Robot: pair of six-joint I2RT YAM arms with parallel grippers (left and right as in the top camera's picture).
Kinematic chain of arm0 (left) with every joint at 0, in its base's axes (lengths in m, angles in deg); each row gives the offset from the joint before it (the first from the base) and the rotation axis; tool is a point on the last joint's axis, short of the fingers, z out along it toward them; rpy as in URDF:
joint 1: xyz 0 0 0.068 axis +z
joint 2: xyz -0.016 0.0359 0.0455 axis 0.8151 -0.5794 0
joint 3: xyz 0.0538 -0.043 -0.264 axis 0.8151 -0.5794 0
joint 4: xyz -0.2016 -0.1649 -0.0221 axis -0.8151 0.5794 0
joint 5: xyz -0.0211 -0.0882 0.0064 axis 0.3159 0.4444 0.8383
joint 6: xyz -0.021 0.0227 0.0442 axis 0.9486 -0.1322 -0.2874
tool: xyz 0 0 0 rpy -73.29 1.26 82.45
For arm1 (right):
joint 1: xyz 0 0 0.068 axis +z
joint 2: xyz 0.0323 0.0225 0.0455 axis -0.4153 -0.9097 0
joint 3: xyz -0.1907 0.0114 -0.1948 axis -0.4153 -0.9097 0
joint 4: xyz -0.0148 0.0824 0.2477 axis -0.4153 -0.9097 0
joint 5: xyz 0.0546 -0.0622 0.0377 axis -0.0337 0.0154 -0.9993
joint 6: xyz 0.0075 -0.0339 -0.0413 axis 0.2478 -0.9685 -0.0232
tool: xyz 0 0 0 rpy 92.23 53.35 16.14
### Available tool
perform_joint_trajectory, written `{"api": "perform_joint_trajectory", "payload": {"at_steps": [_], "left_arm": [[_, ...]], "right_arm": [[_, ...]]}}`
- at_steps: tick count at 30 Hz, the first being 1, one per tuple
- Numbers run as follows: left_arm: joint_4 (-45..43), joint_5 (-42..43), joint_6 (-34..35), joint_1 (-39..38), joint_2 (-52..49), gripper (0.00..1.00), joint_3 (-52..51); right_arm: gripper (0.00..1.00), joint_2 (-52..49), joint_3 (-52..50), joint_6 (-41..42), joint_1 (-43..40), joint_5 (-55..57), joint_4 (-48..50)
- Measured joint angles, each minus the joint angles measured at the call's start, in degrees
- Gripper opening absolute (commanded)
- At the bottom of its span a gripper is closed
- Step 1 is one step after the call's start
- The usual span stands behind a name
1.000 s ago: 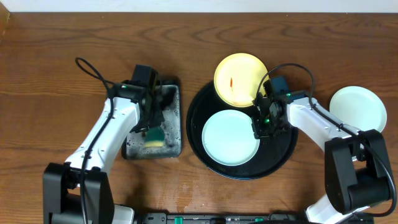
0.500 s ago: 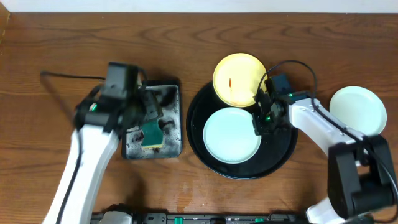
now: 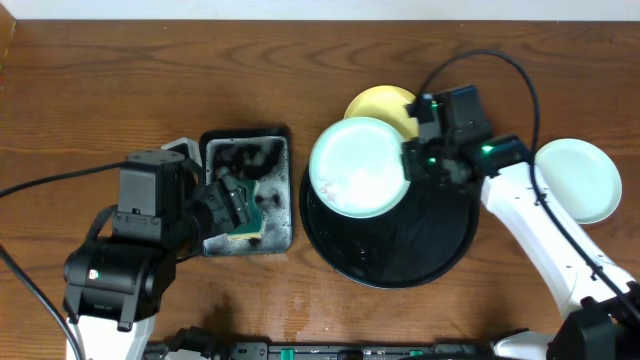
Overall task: Clean dirty plates on tray and stack at the side
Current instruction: 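Lift the second pale green plate with right gripper and tilt it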
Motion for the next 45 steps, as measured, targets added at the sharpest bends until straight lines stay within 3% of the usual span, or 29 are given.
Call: {"api": "perform_joint_trajectory", "payload": {"at_steps": [7, 12, 17, 21, 30, 45], "left_arm": [[0.02, 0.20, 0.00, 0.00, 0.02, 0.81, 0.00], [0.09, 0.22, 0.00, 0.00, 0.02, 0.81, 0.00], [0.11, 0.22, 0.00, 0.00, 0.02, 0.81, 0.00], [0.09, 0.22, 0.00, 0.00, 0.02, 0.81, 0.00], [0.11, 0.22, 0.00, 0.00, 0.02, 0.82, 0.00], [0.11, 0.22, 0.00, 0.00, 0.02, 0.82, 0.00]], "right_arm": [[0.01, -0.98, 1.05, 5.38, 12.39, 5.14, 15.39], [0.01, -6.97, 1.73, 6.45, 21.24, 11.58, 26.91], [0.01, -12.41, 1.57, 1.92, 26.27, 17.31, 34.88], [0.01, -12.09, 1.55, -6.99, 28.09, 20.26, 40.74], [0.01, -8.31, 1.55, -21.55, 31.06, 23.80, 42.27], [0.01, -5.33, 1.55, -29.68, 31.34, 28.87, 45.55]]}}
